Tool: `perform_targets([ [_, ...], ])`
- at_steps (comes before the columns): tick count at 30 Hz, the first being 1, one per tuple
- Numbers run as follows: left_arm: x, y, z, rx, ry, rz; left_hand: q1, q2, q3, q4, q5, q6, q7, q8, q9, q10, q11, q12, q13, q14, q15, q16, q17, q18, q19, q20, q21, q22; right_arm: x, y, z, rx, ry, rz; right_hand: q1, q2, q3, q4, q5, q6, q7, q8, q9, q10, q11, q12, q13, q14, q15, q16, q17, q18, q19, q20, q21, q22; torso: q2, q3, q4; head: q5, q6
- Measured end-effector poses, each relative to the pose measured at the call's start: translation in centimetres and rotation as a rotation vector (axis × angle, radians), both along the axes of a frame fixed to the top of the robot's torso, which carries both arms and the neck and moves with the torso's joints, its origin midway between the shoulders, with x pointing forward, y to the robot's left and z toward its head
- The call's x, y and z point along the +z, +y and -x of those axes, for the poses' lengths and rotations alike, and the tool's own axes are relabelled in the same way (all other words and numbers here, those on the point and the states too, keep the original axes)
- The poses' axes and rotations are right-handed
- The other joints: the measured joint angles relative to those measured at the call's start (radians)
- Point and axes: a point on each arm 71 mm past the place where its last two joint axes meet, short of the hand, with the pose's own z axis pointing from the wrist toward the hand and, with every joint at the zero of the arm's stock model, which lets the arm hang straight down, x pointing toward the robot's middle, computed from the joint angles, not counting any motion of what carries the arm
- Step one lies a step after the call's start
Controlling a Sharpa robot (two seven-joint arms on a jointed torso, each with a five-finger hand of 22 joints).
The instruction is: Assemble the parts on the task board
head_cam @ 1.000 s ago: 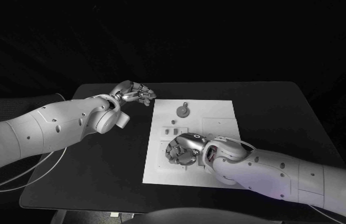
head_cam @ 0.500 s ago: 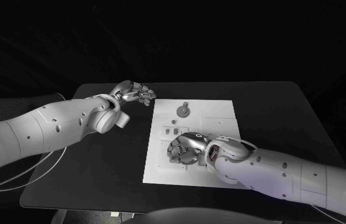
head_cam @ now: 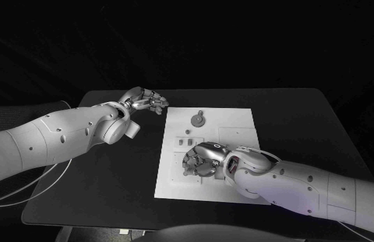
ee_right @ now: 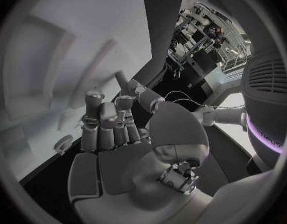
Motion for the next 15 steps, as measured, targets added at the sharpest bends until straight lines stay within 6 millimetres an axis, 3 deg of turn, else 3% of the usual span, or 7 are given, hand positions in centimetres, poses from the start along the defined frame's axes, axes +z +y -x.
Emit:
perform_targets([
  [15,0.0,-0.02,0.02,-0.001,0.001,0.0,0.0,0.0,0.0,0.0,0.0,0.0,0.0,0.0,0.0,0.0,0.0,0.0,0.0,0.0,0.0,0.0,0.0,-0.003,0.0,0.0,0.0,0.0,-0.01,0.14,0.08,0.001,-0.001,-0.002,0.0,0.0,-0.001,-0.001,0.0,-0.001,0.001,0.0,0.0,0.0,0.0,0.0,0.0,0.0,0.0,0.0,0.0,0.0,0.001,-0.005,0.0,0.0,0.0,0.0,-0.0001,0.002,-0.001],
])
